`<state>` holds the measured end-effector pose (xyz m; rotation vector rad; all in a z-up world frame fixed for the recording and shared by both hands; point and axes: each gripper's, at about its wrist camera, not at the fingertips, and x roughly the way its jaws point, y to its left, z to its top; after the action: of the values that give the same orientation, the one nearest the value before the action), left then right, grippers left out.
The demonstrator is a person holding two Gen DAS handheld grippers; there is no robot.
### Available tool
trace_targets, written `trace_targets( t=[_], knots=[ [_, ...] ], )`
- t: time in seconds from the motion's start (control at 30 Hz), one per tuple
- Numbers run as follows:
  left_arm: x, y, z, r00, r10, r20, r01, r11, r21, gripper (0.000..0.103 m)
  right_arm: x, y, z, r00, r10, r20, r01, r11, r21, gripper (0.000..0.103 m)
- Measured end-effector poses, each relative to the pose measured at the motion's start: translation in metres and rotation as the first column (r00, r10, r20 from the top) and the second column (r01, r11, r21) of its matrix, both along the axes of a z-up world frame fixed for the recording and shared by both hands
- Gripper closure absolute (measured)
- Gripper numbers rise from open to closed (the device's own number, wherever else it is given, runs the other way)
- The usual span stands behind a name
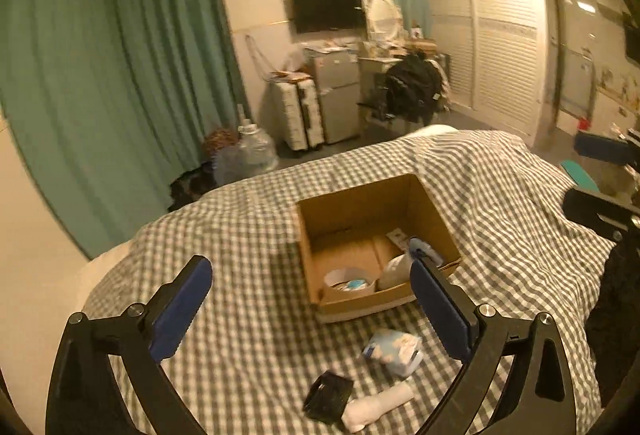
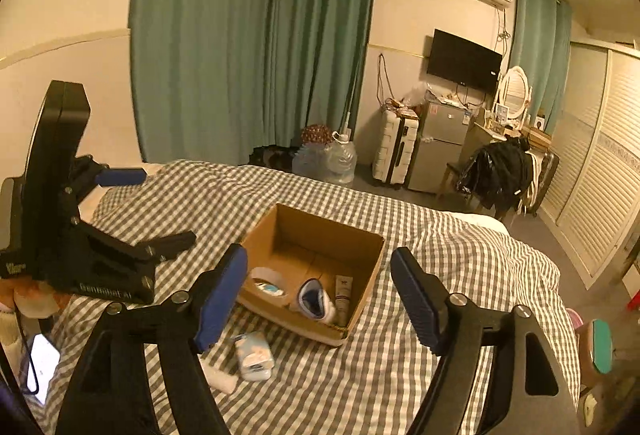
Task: Organize objects
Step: 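Grasp the black cup with the left tool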
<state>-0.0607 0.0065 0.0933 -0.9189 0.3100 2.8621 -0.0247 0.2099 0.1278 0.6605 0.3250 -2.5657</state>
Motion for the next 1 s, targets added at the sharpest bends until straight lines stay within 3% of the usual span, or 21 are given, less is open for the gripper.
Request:
trace_targets(
  t=[0.3,0.57,0.77,1.0],
  knots=[
    [0.031,-0.026,-0.042,0.990,0.140,0.006,-0.140,0.989,0.052,0.000,0.039,0.001,-0.032,1.000,-0.005,-0.016,0.005,1.000,0.010,0.022],
    [0.028,-0.034,-0.123,0.971,0.227,0.079,-0.232,0.972,0.049,0.000,0.019,-0.014,-0.102,0.994,0.010,0.107,-0.009,1.000,-0.015,0.022],
    [0.014,-0.027,-0.184,0.959,0.217,0.179,-0.219,0.976,-0.012,0.000,-0.012,-0.025,-0.157,0.981,-0.013,0.193,0.012,1.000,0.005,0.022],
    [0.005,-0.014,-0.225,0.938,0.152,0.313,-0.157,0.988,-0.010,0.000,-0.034,-0.029,-0.211,0.951,-0.022,0.309,0.020,1.000,0.011,0.022]
  ],
)
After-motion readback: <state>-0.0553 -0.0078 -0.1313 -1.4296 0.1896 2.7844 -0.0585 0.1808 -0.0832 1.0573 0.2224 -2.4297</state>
